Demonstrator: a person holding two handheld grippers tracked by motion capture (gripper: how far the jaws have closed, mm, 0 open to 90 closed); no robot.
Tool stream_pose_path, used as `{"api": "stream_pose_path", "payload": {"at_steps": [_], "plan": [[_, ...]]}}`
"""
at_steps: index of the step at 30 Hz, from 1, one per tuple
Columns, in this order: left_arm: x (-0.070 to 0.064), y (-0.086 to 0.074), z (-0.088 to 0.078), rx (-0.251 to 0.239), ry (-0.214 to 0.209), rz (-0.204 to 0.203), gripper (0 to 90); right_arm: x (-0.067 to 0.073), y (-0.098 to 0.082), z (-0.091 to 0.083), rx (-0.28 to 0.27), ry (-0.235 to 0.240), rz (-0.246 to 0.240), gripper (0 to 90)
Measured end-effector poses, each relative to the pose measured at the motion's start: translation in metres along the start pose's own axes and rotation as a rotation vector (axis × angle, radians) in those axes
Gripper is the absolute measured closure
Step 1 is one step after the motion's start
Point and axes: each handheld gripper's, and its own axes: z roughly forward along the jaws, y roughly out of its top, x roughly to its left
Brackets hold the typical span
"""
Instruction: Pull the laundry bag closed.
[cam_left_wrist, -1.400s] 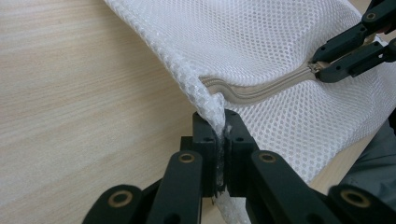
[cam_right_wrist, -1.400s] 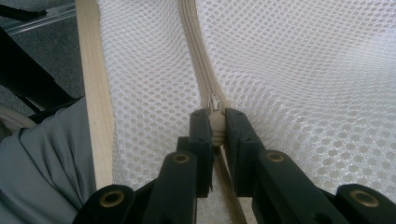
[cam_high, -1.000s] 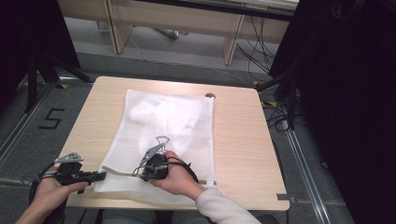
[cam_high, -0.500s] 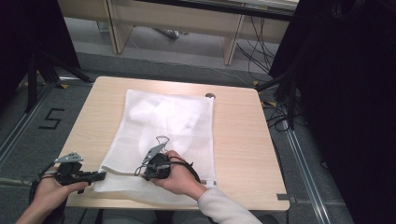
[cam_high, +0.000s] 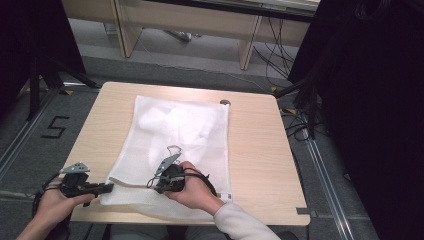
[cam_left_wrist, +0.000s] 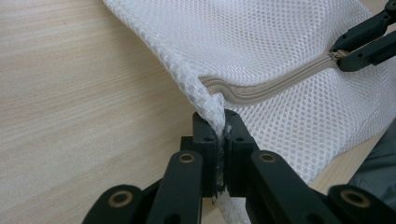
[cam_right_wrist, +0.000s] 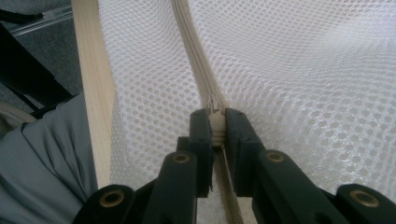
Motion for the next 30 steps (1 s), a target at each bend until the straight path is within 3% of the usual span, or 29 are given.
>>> {"api": "stream_pose_path", "payload": {"at_steps": [26, 28, 30], "plan": [[0.0008, 0.0019, 0.0014, 0.016, 0.013, -0.007, 85.5, -0.0035, -0.0053, -0.0072, -0.003, -0.016, 0.015, 82.7], [0.0020, 0.0024, 0.0002, 0.039, 0.014, 0.017, 85.5, -0.0047, -0.0072, -0.0082, 0.000, -0.019, 0.015, 82.6], [0.0004, 0.0021, 0.0020, 0.020, 0.012, -0.005, 85.5, -0.0050, -0.0090, -0.0085, -0.002, -0.017, 0.019, 82.6]]}}
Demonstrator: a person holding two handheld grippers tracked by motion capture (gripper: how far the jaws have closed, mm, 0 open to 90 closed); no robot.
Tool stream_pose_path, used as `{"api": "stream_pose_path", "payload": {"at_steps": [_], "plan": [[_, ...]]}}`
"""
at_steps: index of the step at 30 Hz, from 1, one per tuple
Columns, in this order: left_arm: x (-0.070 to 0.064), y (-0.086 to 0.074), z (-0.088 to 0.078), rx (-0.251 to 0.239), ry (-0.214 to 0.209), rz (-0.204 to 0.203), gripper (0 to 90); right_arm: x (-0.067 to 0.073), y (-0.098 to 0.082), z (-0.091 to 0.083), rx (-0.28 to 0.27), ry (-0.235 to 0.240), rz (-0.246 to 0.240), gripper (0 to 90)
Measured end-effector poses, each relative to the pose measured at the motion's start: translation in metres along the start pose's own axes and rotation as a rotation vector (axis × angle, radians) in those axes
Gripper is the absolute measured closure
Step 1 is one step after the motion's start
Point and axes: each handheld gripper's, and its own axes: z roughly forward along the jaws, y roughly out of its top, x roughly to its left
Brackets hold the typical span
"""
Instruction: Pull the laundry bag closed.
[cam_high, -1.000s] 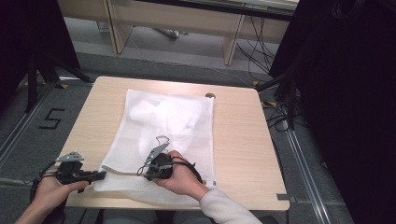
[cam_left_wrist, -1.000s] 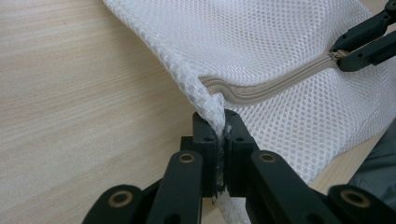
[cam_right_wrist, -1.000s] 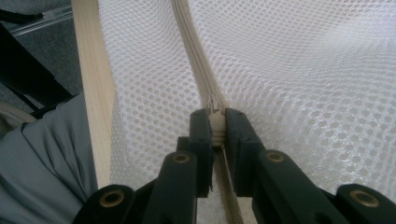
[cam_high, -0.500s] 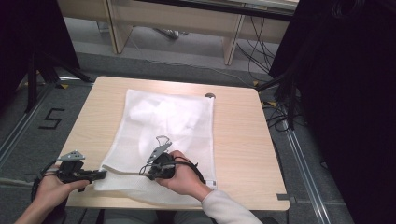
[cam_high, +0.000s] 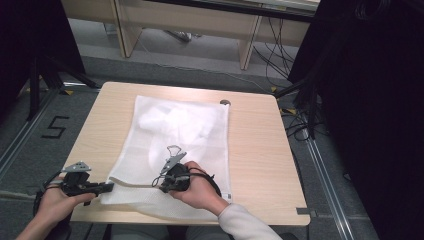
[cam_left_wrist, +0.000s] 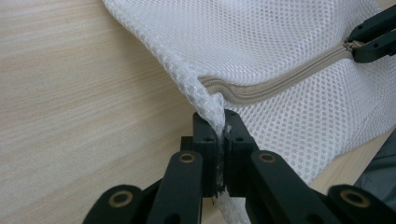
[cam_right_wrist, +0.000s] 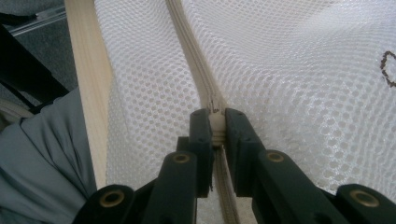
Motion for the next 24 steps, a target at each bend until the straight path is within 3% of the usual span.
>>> {"api": "stream_pose_path", "payload": {"at_steps": [20, 23, 24], "plan": [[-0.0011, 0.0003, 0.0007, -0.004, -0.010, -0.002, 85.5, -0.0022, -0.0017, -0.0041, -0.002, 0.010, 0.008, 82.6], [-0.0008, -0.0001, 0.0004, 0.000, 0.010, 0.002, 85.6, -0.0011, -0.0026, -0.0043, 0.029, -0.002, 0.031, 82.6], [0.0016, 0.0002, -0.0017, 0.021, 0.011, 0.023, 85.6, -0.0019, -0.0033, -0.0050, 0.038, -0.006, 0.040, 82.6]]}}
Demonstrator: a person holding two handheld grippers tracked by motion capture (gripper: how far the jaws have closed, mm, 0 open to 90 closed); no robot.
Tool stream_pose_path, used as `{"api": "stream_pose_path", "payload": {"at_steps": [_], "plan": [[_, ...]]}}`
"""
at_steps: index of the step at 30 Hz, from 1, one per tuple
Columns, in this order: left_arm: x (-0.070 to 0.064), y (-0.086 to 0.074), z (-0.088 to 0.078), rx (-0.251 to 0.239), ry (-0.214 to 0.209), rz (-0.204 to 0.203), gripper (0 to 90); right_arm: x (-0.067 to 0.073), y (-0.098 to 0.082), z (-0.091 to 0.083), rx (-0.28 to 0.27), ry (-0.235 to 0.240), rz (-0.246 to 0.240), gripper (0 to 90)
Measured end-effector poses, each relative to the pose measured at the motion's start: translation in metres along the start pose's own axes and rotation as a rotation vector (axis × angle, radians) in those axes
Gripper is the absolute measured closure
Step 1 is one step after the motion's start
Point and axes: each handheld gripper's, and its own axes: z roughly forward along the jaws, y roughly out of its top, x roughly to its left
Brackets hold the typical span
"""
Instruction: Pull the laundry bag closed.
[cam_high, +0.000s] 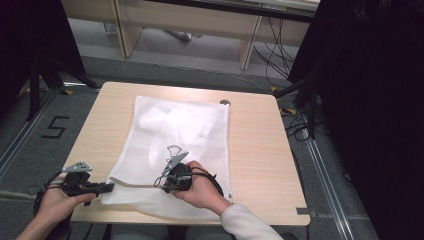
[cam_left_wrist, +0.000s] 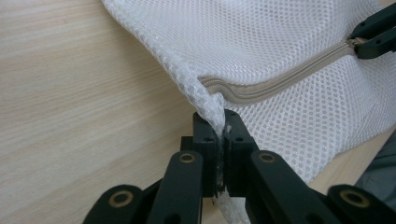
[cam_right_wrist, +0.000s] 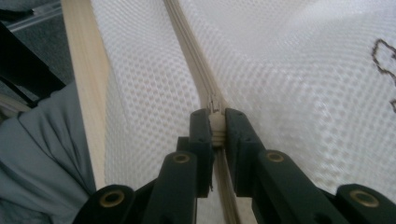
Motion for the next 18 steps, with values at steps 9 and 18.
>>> {"api": "stream_pose_path", "payload": {"at_steps": [9, 18], "plan": [[-0.0008, -0.0003, 0.0012, -0.008, -0.004, -0.011, 85.5, -0.0043, -0.0041, -0.0021, -0.014, 0.005, -0.013, 82.6], [0.0005, -0.0002, 0.0002, 0.008, -0.007, 0.003, 85.5, -0.0050, -0.0072, -0.0031, -0.003, 0.009, 0.003, 82.6]]}}
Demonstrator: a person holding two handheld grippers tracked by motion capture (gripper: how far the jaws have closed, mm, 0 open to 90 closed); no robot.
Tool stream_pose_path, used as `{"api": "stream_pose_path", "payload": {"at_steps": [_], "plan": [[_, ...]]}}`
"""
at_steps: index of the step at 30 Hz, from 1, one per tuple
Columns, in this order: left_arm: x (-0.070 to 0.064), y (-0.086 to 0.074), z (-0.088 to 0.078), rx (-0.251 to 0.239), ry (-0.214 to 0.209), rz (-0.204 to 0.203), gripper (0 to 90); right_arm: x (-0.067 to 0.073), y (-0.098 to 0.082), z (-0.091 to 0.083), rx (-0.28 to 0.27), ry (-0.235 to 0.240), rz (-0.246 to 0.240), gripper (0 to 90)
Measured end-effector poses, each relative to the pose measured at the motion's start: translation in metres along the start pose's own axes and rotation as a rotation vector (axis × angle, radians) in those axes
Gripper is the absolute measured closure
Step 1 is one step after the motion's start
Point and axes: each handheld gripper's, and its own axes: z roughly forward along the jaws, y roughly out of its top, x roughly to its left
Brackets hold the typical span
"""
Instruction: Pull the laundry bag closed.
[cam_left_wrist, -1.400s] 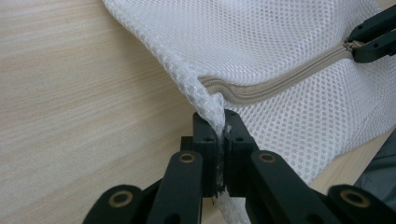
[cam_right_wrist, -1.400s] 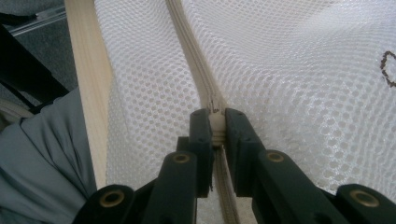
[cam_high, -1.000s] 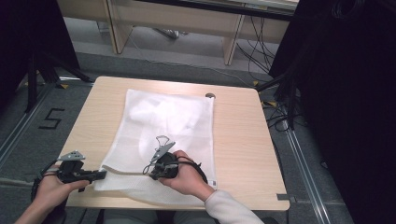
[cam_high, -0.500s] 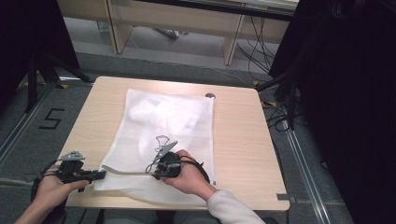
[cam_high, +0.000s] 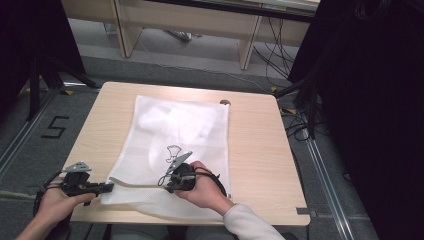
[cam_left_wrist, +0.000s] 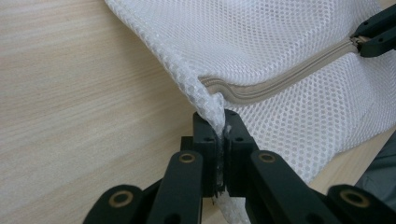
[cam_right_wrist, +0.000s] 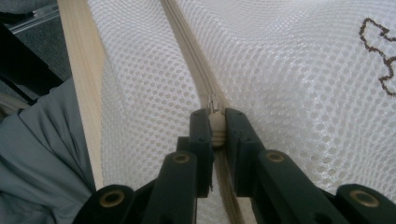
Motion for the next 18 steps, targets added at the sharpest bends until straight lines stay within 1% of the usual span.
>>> {"api": "stream_pose_path", "payload": {"at_steps": [2, 3, 4, 6, 7, 8, 9, 10, 11, 13, 16, 17, 18], "plan": [[-0.0008, -0.0007, 0.0014, -0.019, 0.005, -0.005, 85.6, -0.0010, -0.0014, 0.0000, -0.007, -0.002, -0.002, 82.6], [-0.0029, -0.0007, 0.0032, -0.041, 0.002, -0.033, 85.6, -0.0011, -0.0016, -0.0001, -0.008, -0.004, -0.005, 82.6], [-0.0027, -0.0003, 0.0026, -0.031, 0.001, -0.028, 85.6, -0.0011, -0.0016, -0.0001, -0.008, -0.004, -0.005, 82.6], [-0.0024, -0.0003, 0.0022, -0.023, -0.002, -0.033, 85.5, -0.0006, -0.0014, -0.0005, -0.007, -0.003, -0.005, 82.6], [0.0001, 0.0000, 0.0002, 0.004, -0.003, 0.000, 85.5, -0.0006, -0.0014, -0.0005, -0.007, -0.003, -0.005, 82.6], [-0.0026, -0.0003, 0.0023, -0.026, -0.002, -0.034, 85.6, -0.0007, -0.0015, -0.0007, -0.008, -0.002, -0.004, 82.6], [-0.0028, -0.0005, 0.0027, -0.032, 0.005, -0.029, 85.6, -0.0007, -0.0017, -0.0004, -0.011, -0.002, -0.003, 82.6], [-0.0030, -0.0007, 0.0036, -0.041, 0.005, -0.032, 85.6, -0.0011, -0.0019, -0.0006, -0.009, -0.002, -0.002, 82.6], [-0.0026, -0.0002, 0.0028, -0.024, 0.000, -0.031, 85.6, -0.0016, -0.0023, -0.0015, -0.002, -0.002, -0.002, 82.6], [-0.0026, -0.0005, 0.0033, -0.024, 0.002, -0.032, 85.5, -0.0025, -0.0035, -0.0021, -0.003, 0.003, -0.002, 82.6], [-0.0028, -0.0002, 0.0029, -0.020, 0.003, -0.029, 85.6, -0.0024, -0.0046, -0.0022, 0.000, -0.005, 0.001, 82.6], [-0.0028, -0.0002, 0.0029, -0.020, 0.003, -0.029, 85.6, -0.0022, -0.0049, -0.0025, -0.001, 0.000, 0.008, 82.6], [-0.0031, -0.0002, 0.0031, -0.024, 0.002, -0.032, 85.6, -0.0031, -0.0050, -0.0026, -0.006, 0.000, 0.001, 82.7]]}}
